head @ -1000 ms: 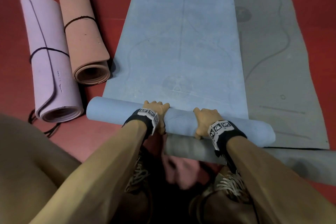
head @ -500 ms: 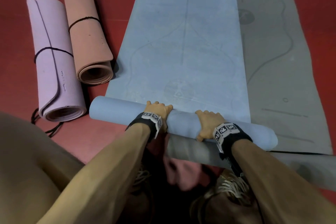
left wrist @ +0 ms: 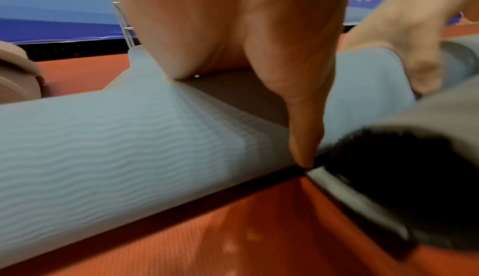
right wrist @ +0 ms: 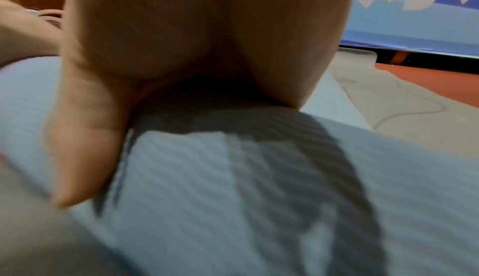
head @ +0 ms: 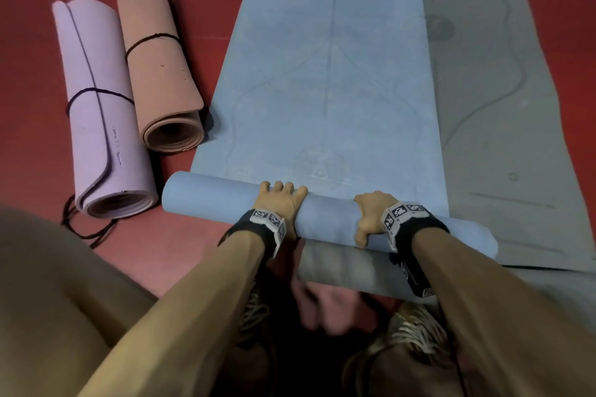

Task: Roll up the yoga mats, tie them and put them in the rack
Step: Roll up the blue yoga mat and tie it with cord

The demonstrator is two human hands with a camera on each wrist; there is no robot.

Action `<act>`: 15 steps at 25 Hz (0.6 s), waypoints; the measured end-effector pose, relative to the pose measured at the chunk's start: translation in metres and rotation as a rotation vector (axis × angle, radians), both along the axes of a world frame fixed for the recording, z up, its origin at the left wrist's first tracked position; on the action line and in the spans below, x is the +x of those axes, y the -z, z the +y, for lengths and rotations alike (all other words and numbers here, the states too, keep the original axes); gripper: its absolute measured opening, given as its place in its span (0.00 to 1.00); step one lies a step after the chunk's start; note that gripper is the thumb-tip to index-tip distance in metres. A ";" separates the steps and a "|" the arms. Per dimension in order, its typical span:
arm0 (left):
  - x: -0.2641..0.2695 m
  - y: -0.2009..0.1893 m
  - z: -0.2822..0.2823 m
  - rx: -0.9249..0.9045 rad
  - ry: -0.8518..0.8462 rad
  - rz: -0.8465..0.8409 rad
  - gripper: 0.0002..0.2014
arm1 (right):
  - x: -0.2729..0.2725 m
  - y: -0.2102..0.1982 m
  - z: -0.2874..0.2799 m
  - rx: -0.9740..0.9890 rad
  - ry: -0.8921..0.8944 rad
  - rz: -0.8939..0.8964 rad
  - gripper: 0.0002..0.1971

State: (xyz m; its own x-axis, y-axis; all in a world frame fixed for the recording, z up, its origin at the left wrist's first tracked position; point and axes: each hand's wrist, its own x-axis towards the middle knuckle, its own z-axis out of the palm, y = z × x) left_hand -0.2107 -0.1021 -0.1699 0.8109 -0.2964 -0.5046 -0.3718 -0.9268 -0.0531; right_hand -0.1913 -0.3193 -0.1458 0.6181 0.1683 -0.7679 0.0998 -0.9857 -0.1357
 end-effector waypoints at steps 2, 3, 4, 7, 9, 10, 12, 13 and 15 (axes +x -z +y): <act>-0.011 0.002 0.002 0.024 0.020 -0.043 0.44 | 0.007 -0.003 -0.001 0.017 0.007 0.090 0.33; -0.013 0.002 0.002 0.033 0.021 -0.035 0.44 | 0.008 -0.002 -0.002 0.027 0.012 0.109 0.33; -0.011 0.002 0.002 0.034 0.019 -0.020 0.44 | 0.007 -0.002 -0.002 0.033 0.015 0.111 0.34; 0.002 -0.004 -0.002 0.013 0.026 0.032 0.41 | -0.004 0.004 -0.003 0.021 0.025 0.056 0.43; 0.012 -0.009 -0.004 -0.005 0.015 0.067 0.35 | -0.015 0.005 -0.004 0.002 -0.011 -0.031 0.48; 0.017 -0.010 -0.004 -0.004 0.010 0.090 0.32 | -0.020 0.005 -0.005 -0.008 -0.043 -0.084 0.49; 0.024 -0.011 -0.009 0.040 0.005 0.163 0.29 | -0.032 0.005 -0.006 -0.014 -0.091 -0.165 0.47; 0.027 -0.011 -0.012 0.065 -0.001 0.195 0.28 | -0.037 0.005 -0.007 -0.016 -0.105 -0.182 0.46; 0.028 -0.009 -0.014 0.083 -0.022 0.224 0.29 | -0.039 0.004 -0.005 -0.024 -0.126 -0.195 0.45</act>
